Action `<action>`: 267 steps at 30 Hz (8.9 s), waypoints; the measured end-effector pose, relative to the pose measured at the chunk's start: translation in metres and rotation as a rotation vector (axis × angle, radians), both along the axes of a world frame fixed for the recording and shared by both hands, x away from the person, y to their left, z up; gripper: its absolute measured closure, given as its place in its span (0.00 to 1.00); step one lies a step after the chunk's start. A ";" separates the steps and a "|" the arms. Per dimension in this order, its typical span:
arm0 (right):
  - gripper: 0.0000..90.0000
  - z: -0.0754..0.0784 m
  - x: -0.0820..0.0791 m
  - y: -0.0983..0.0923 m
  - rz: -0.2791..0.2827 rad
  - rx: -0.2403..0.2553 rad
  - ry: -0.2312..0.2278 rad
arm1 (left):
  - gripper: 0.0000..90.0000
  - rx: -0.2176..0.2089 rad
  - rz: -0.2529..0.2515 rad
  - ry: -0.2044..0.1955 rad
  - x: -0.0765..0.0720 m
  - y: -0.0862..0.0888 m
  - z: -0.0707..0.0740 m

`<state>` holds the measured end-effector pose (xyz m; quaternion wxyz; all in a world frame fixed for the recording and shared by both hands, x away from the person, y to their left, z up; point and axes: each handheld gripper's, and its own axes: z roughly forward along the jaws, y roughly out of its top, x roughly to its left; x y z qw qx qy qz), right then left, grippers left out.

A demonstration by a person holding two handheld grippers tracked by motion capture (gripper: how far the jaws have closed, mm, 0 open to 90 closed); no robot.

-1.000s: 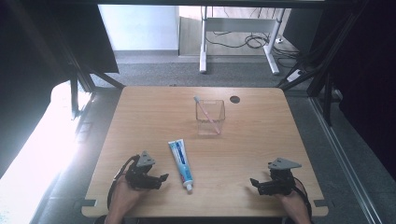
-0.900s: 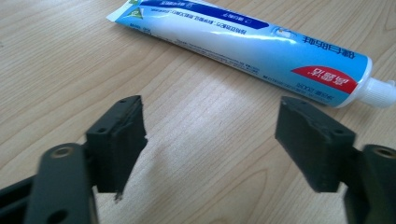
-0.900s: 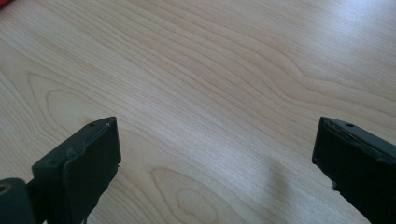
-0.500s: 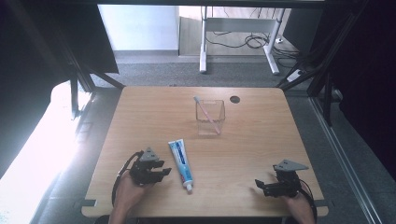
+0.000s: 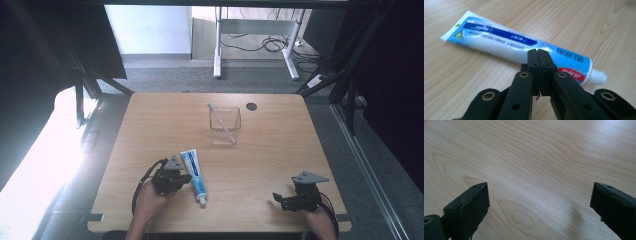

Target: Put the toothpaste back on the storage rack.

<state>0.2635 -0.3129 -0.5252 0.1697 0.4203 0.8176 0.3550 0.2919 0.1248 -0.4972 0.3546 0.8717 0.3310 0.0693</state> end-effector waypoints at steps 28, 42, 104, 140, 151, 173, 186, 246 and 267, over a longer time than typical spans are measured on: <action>0.04 -0.003 0.000 0.001 -0.007 -0.019 0.014 | 1.00 0.068 -0.089 0.044 0.006 -0.053 -0.007; 0.05 -0.002 0.001 -0.001 -0.012 -0.018 0.010 | 1.00 0.047 -0.080 0.079 0.003 -0.033 -0.006; 0.05 -0.004 0.002 -0.002 -0.009 -0.018 0.025 | 0.57 0.267 0.016 0.139 0.036 -0.005 0.015; 0.05 -0.005 0.002 -0.003 -0.008 -0.019 0.024 | 0.81 0.295 -0.001 0.204 0.048 -0.020 0.001; 0.05 -0.005 0.002 -0.004 -0.013 -0.020 0.027 | 0.82 0.206 -0.001 0.163 0.046 -0.011 0.010; 0.05 -0.005 0.002 -0.003 -0.004 -0.014 0.028 | 0.82 0.042 -0.007 0.054 0.043 -0.002 0.048; 0.05 -0.005 0.002 -0.003 -0.003 -0.013 0.026 | 0.82 -0.014 0.001 0.003 0.048 -0.001 0.072; 0.05 -0.004 0.002 -0.002 0.014 -0.008 0.018 | 0.82 -0.102 0.019 -0.145 0.122 -0.051 0.111; 0.05 -0.005 0.002 0.001 0.030 -0.005 0.019 | 0.82 -0.127 0.037 -0.182 0.147 -0.076 0.117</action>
